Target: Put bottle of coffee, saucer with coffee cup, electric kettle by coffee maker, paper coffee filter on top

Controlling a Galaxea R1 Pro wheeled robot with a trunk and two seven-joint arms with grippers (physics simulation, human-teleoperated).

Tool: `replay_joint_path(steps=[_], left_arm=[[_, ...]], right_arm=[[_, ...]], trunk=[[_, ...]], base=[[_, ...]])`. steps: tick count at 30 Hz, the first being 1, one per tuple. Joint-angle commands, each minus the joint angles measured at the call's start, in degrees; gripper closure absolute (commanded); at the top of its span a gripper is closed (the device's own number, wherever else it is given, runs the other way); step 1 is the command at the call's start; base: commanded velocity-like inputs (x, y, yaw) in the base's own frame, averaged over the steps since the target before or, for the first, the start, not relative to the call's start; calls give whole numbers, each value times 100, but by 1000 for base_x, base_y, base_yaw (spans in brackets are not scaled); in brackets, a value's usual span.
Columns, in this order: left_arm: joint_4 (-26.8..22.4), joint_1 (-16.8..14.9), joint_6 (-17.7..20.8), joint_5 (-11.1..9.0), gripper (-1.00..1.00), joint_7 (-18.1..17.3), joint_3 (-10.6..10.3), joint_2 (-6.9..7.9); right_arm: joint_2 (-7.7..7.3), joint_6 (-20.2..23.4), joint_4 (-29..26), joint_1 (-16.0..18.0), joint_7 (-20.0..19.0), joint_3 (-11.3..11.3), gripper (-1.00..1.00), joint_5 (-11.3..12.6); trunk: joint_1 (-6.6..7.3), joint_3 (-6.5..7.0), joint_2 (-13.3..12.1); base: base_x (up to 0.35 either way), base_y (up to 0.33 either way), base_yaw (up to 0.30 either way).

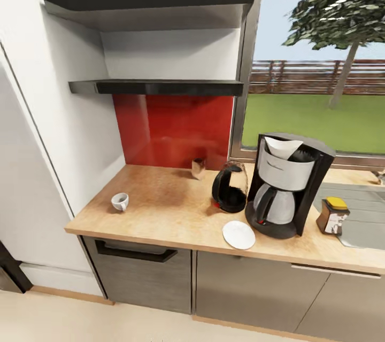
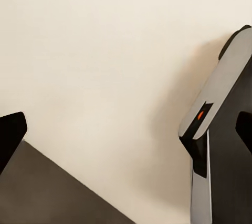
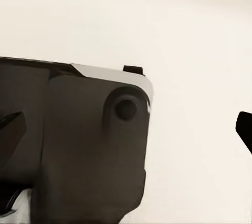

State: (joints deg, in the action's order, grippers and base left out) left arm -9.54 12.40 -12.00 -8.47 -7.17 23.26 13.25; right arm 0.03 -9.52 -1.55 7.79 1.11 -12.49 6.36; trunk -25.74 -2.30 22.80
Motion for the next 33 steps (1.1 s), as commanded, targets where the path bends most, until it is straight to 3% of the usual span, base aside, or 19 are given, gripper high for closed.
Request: replay_joint_path(steps=[1, 10, 33], left_arm=[[-4, -1, -1, -57, -100, -45, 4, -2], [-27, -1, -17, -39, -100, -47, -2, 33], [-4, -1, -39, -21, -100, -56, -7, 9]], right_arm=[[-14, -15, 5, -33, 12, -52, -100, 59], [-36, 128, 5, -321, -7, -66, -100, 51], [59, 138, -12, -340, -32, -78, -100, 56]], trunk=[[-4, -16, 12], [-4, -45, 12], [-4, -46, 12]], base=[[72, 338, 193], [132, 336, 98], [123, 316, 1]])
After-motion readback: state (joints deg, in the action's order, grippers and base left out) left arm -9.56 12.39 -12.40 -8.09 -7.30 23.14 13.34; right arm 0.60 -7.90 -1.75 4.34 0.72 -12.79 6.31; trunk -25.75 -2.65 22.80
